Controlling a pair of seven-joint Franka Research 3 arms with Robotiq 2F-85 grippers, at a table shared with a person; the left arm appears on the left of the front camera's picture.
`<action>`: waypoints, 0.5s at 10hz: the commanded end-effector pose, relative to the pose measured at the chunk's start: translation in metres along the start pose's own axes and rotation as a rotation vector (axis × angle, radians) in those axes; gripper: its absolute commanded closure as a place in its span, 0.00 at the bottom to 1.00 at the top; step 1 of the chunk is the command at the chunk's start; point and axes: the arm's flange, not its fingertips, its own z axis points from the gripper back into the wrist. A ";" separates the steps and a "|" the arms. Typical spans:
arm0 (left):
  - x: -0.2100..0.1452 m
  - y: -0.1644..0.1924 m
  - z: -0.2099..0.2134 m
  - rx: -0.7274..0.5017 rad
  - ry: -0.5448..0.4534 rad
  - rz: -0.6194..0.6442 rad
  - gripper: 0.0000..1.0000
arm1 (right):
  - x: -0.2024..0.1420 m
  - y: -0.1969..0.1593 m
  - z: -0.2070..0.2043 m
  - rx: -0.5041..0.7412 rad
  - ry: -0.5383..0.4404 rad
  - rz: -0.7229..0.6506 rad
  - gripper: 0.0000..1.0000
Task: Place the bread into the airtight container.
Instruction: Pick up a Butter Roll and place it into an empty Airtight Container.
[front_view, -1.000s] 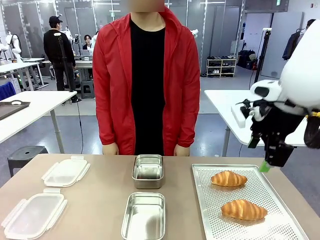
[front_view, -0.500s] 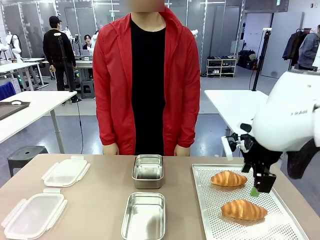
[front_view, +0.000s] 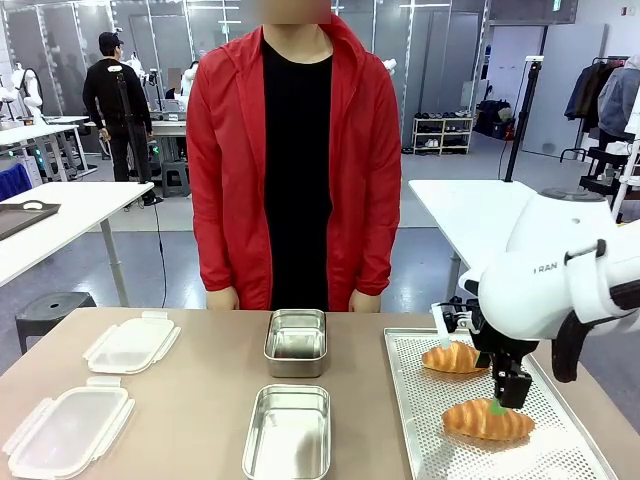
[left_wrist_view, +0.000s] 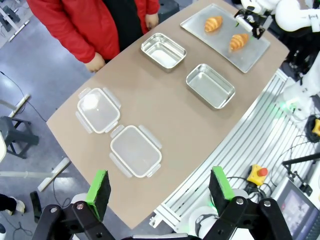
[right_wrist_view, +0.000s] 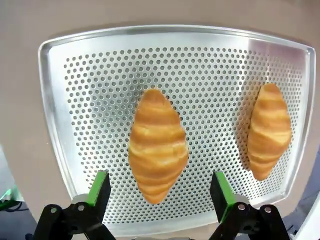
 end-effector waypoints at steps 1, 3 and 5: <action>0.002 0.000 0.001 0.000 0.000 -0.003 0.00 | -0.004 0.008 -0.019 -0.014 0.022 -0.047 0.00; 0.002 0.000 0.001 0.000 0.000 -0.003 0.00 | -0.007 0.007 -0.039 -0.011 0.049 -0.054 0.00; 0.002 0.000 0.001 0.000 0.000 -0.003 0.00 | -0.011 0.005 -0.055 -0.014 0.045 -0.064 0.00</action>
